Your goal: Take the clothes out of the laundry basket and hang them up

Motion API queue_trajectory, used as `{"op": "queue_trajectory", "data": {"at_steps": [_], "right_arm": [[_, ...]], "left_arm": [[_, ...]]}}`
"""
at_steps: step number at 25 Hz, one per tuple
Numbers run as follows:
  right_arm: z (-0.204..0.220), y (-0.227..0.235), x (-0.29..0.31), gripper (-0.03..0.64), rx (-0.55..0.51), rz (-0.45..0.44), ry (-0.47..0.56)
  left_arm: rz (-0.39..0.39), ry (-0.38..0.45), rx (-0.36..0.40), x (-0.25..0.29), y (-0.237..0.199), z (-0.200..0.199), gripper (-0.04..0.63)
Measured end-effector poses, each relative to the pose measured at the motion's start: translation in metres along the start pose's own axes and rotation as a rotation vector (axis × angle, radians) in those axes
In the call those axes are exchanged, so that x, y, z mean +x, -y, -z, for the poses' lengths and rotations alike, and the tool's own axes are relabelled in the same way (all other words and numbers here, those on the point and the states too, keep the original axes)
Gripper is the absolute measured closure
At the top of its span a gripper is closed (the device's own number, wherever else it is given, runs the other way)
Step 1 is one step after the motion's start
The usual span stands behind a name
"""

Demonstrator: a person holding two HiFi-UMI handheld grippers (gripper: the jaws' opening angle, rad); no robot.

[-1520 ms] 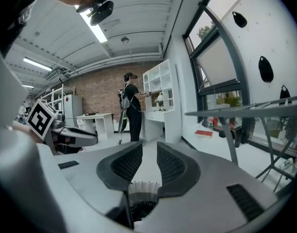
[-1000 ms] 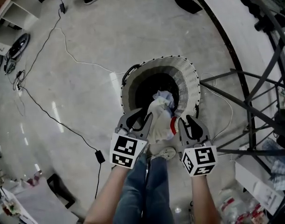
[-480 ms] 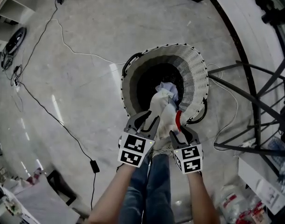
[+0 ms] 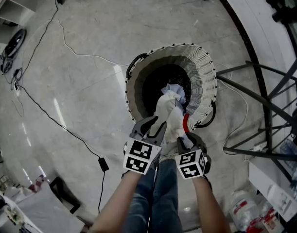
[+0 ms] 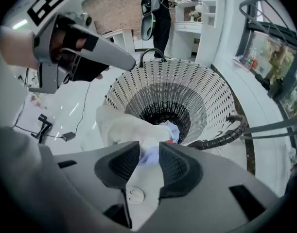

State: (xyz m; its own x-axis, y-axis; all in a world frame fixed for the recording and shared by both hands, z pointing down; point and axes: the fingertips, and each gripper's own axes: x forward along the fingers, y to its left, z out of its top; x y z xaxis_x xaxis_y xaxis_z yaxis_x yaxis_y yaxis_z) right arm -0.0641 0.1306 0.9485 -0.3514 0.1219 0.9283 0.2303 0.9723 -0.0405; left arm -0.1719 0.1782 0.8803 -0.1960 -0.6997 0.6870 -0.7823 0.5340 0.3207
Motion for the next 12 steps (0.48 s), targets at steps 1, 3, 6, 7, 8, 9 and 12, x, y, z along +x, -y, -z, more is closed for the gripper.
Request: {"op": "queue_trajectory", "data": {"at_steps": [1, 3, 6, 7, 8, 9, 12], "right_arm": [[0.0005, 0.0, 0.0002, 0.497, -0.029, 0.012, -0.007], [0.0009, -0.0011, 0.0007, 0.508, -0.083, 0.029, -0.021], [0.0005, -0.0018, 0.0008, 0.532, -0.154, 0.057, -0.038], [0.0005, -0.0014, 0.0004, 0.551, -0.17, 0.065, -0.04], [0.0004, -0.0009, 0.0001, 0.595, -0.177, 0.07, -0.04], [0.0004, -0.0004, 0.0, 0.595, -0.178, 0.071, -0.04], [-0.0008, 0.0002, -0.0002, 0.598, -0.161, 0.058, -0.036]], "left_arm": [[0.001, 0.0, -0.001, -0.0002, 0.0005, -0.0001, 0.468], [0.002, 0.0, 0.001, -0.0006, 0.0014, -0.0007, 0.468], [0.002, -0.001, 0.002, -0.0004, 0.001, -0.0014, 0.468], [0.002, -0.001, 0.0, -0.0003, 0.0006, -0.0015, 0.468], [0.001, -0.001, -0.001, 0.0, 0.0003, -0.0016, 0.468], [0.001, -0.001, -0.003, 0.0002, 0.0, -0.0019, 0.468], [0.0, -0.001, -0.003, 0.0001, -0.0001, -0.0028, 0.468]]}}
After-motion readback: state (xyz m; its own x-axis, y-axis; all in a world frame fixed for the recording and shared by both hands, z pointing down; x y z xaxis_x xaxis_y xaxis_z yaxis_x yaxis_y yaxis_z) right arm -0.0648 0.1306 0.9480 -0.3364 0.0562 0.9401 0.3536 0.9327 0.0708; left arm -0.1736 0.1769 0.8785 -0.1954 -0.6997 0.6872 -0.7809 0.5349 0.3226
